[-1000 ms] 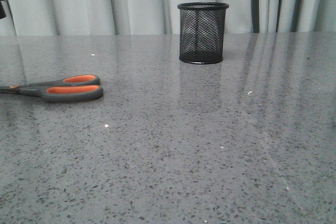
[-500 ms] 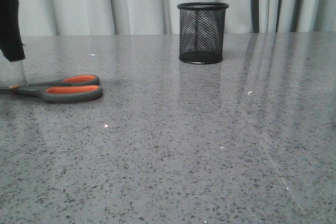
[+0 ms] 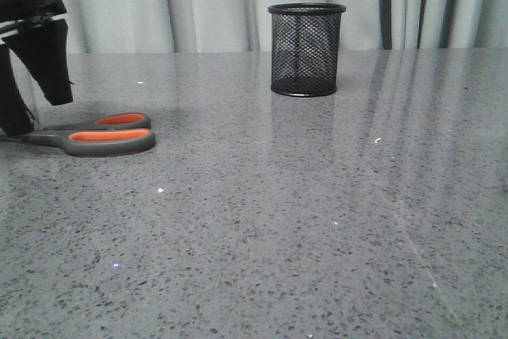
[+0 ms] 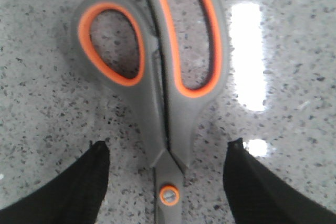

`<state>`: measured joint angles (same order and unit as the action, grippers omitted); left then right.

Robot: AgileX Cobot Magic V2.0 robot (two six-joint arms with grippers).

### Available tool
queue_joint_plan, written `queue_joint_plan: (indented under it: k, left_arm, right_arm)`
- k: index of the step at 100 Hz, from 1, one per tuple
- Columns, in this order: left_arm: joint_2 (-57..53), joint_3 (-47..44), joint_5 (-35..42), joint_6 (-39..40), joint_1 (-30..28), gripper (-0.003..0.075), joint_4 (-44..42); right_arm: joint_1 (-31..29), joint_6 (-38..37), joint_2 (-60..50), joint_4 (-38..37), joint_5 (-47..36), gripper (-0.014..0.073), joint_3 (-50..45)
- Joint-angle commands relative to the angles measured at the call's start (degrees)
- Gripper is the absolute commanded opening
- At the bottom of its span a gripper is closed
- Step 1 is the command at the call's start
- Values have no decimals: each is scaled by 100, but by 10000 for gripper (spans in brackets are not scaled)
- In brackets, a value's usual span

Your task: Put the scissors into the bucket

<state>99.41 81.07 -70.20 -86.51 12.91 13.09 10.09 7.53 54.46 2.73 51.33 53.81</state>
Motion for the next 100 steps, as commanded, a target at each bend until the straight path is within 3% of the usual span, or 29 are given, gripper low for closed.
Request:
queue_joint_plan:
  k: [1, 75, 83, 100]
  left_arm:
    - [-103, 191, -297, -7, 45, 442, 153]
    - [127, 181, -297, -7, 45, 435, 60]
    - [137, 181, -297, -7, 45, 388, 60]
    - [137, 181, -297, -7, 45, 215, 60]
  right_arm:
    - [2, 55, -31, -5, -264, -50, 190]
    - [2, 102, -31, 4, -242, -50, 190]
    - [2, 102, -31, 4, -242, -50, 190]
    - [2, 102, -31, 4, -242, -50, 190]
